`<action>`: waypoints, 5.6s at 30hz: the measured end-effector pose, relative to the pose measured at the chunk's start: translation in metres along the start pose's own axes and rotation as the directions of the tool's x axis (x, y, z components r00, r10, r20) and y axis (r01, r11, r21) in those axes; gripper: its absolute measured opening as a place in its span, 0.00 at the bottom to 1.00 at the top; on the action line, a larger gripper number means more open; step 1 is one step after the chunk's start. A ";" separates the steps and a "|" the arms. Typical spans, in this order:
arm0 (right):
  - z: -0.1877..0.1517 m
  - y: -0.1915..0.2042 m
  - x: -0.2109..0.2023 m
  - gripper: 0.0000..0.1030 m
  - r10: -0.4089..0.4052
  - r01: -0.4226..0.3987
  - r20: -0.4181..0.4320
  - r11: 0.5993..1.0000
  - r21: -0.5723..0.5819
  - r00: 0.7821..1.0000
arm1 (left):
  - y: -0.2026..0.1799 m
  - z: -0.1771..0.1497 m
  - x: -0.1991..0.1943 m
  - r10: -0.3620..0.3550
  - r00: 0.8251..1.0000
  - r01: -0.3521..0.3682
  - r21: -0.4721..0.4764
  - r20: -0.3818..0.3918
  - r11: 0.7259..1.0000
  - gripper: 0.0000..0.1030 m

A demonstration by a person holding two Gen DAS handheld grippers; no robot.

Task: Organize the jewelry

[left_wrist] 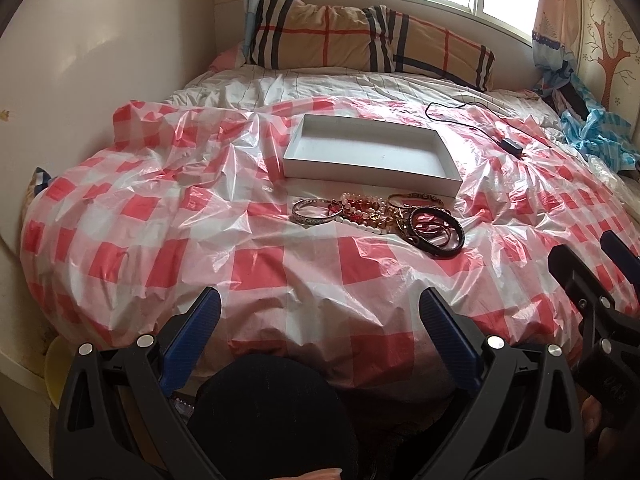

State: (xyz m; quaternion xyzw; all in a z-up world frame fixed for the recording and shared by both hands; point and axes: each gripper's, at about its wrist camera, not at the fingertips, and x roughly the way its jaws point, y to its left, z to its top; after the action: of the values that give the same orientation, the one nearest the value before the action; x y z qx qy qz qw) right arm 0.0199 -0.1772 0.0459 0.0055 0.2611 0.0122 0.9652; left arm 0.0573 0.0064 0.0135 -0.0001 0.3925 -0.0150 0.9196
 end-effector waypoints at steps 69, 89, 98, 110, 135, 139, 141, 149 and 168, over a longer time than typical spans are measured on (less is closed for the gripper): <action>0.004 -0.031 0.196 0.87 0.122 -0.174 -0.542 0.984 -0.046 0.832 | 0.002 0.086 0.217 -0.023 0.965 0.042 0.069 -0.261 0.997 0.85; 0.006 -0.037 0.182 0.81 0.188 -0.228 -0.511 0.974 -0.017 0.839 | 0.017 0.088 0.211 -0.134 0.957 0.138 -0.002 -0.259 0.990 0.69; 0.002 -0.006 0.205 0.64 0.185 -0.299 -0.566 0.947 -0.115 0.804 | 0.012 0.088 0.221 -0.100 0.957 0.113 0.032 -0.271 0.993 0.68; 0.015 -0.022 0.177 0.61 0.241 -0.297 -0.482 0.954 -0.042 0.843 | 0.009 0.093 0.189 -0.155 0.969 0.162 0.019 -0.192 0.987 0.62; 0.105 -0.026 0.289 0.62 0.160 -0.185 -0.265 0.980 -0.073 0.951 | -0.026 0.199 0.211 -0.091 0.995 0.094 -0.091 0.044 0.991 0.62; 0.099 -0.018 0.322 0.69 0.126 -0.167 -0.321 0.980 -0.105 0.939 | -0.029 0.198 0.241 -0.052 0.999 0.051 -0.095 -0.006 0.994 0.62; 0.092 -0.018 0.328 0.69 0.088 -0.137 -0.348 0.983 -0.118 0.933 | -0.027 0.190 0.252 -0.037 0.998 0.032 -0.096 -0.043 0.995 0.62; 0.063 -0.033 0.264 0.75 0.089 -0.119 -0.357 0.991 -0.063 0.930 | -0.024 0.166 0.215 -0.038 0.999 0.035 -0.089 -0.030 0.995 0.72; 0.019 -0.041 0.190 0.81 0.118 -0.099 -0.392 0.993 0.068 0.912 | -0.028 0.106 0.189 -0.043 0.996 0.040 -0.046 -0.073 0.998 0.82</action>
State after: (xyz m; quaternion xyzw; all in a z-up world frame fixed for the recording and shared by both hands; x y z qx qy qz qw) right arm 0.1939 -0.2129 -0.0344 0.0398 0.4501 0.0606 0.8900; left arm 0.2637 -0.0279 -0.0497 -0.0280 0.4264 -0.0255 0.9038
